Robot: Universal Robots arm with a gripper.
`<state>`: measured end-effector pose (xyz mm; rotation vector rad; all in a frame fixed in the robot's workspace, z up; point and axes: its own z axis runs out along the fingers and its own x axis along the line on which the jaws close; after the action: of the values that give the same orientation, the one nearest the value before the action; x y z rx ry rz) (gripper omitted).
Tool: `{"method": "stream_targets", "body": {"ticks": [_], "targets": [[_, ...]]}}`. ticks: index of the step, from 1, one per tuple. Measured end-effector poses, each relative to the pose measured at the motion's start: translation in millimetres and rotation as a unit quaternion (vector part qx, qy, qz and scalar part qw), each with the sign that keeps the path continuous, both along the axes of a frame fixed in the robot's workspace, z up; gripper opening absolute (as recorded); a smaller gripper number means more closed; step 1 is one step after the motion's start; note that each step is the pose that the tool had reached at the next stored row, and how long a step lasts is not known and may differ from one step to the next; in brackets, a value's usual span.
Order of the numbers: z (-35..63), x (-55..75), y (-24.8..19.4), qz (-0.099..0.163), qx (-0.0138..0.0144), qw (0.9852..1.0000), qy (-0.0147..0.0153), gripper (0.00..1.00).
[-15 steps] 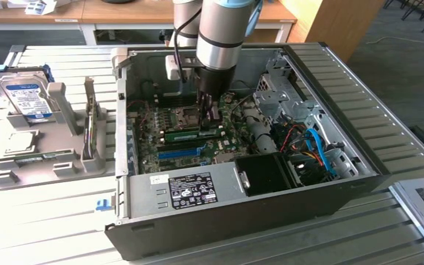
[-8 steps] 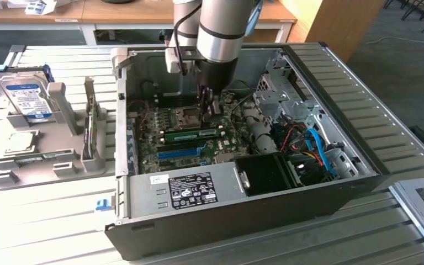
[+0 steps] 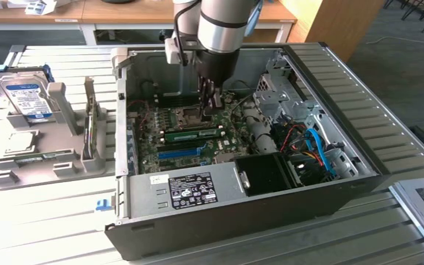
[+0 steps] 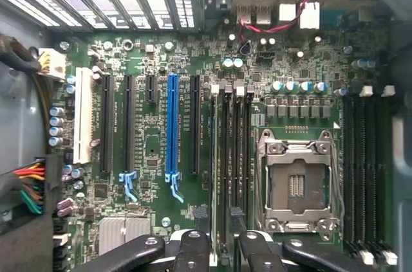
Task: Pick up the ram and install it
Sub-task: 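Insert the ram into the slot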
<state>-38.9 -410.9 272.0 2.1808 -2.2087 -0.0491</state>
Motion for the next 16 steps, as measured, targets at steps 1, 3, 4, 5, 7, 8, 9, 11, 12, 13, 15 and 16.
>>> {"method": "stream_targets", "body": {"ticks": [1,3,4,5,7,8,9,11,12,13,15,16], "targets": [[2.4,0.0,0.0,0.0,0.0,1.0,0.0,0.25],[7.4,0.0,0.0,0.0,0.0,1.0,0.0,0.25],[9.6,0.0,0.0,0.0,0.0,1.0,0.0,0.25],[11.9,0.0,0.0,0.0,0.0,1.0,0.0,0.25],[16.2,0.0,0.0,0.0,0.0,1.0,0.0,0.25],[18.4,0.0,0.0,0.0,0.0,1.0,0.0,0.25],[20.4,0.0,0.0,0.0,0.0,1.0,0.0,0.25],[24.3,0.0,0.0,0.0,0.0,1.0,0.0,0.25],[26.2,0.0,0.0,0.0,0.0,1.0,0.0,0.25],[28.1,0.0,0.0,0.0,0.0,1.0,0.0,0.25],[32.2,0.0,0.0,0.0,0.0,1.0,0.0,0.25],[34.2,0.0,0.0,0.0,0.0,1.0,0.0,0.25]]}}
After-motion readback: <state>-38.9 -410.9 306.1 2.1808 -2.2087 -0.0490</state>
